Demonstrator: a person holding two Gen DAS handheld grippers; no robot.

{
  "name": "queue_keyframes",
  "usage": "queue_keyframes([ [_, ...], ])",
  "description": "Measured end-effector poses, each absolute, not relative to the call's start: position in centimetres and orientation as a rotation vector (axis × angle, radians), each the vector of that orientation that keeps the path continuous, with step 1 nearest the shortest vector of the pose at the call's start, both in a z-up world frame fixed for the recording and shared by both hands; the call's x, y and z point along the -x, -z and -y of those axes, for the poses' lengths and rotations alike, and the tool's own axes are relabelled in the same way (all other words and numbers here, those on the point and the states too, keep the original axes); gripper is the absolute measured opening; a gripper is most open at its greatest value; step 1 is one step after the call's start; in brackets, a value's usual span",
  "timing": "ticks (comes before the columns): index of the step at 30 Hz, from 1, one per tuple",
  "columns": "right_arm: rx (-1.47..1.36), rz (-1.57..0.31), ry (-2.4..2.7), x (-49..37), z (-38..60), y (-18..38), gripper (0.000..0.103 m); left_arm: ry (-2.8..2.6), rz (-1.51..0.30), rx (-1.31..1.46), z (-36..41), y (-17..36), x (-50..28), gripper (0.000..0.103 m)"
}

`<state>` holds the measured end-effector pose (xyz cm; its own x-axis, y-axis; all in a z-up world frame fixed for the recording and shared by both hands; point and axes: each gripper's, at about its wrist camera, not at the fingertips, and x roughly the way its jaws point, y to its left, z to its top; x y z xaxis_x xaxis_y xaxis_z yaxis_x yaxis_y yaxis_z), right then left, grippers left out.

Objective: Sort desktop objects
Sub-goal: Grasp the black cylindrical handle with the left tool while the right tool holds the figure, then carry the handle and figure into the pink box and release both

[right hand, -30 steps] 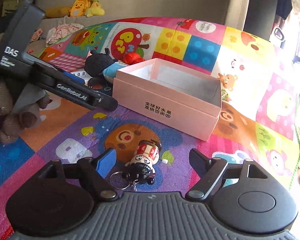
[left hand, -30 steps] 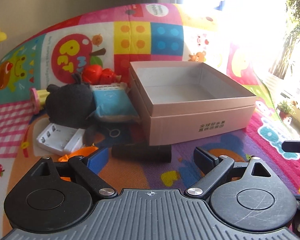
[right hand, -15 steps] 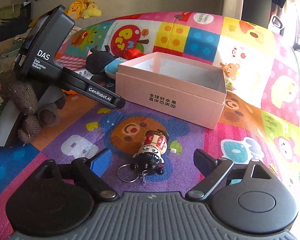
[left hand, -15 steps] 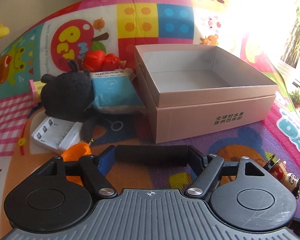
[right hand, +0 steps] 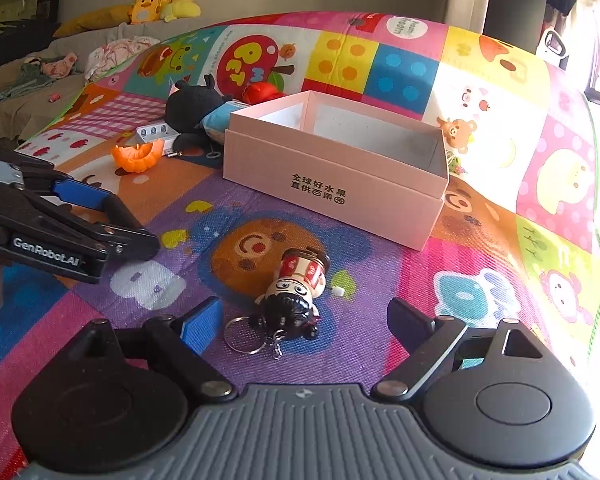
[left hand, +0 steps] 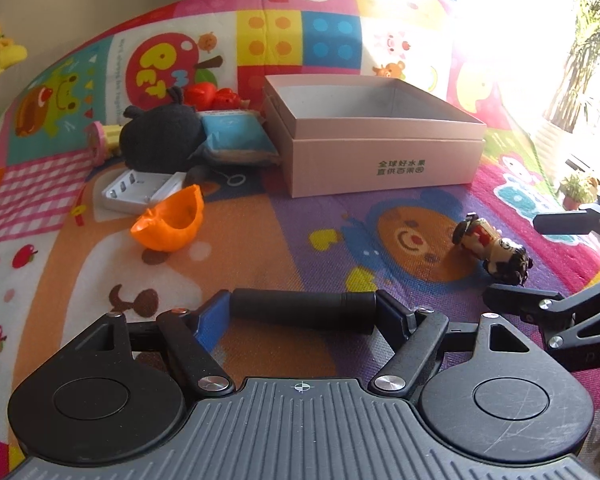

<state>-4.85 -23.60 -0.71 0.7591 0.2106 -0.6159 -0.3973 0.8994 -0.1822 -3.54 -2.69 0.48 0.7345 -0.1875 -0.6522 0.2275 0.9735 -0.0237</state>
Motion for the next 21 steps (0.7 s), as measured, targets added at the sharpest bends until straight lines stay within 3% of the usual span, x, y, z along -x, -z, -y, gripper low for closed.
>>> queue_keyframes([
  [8,0.410,-0.592,-0.102,3.5,25.8,0.7,0.090,0.229,-0.704,-0.045,2.6,-0.4,3.7,0.085],
  [13,0.238,-0.629,-0.126,3.0,26.9,-0.2,0.090,0.229,-0.704,-0.044,2.6,-0.4,3.7,0.086],
  [17,0.075,-0.668,-0.148,2.1,26.2,-0.4,0.099,0.229,-0.704,-0.044,2.6,-0.4,3.7,0.087],
  [21,-0.049,-0.744,-0.160,0.5,24.9,0.3,0.099,0.229,-0.703,-0.043,2.6,-0.4,3.7,0.087],
])
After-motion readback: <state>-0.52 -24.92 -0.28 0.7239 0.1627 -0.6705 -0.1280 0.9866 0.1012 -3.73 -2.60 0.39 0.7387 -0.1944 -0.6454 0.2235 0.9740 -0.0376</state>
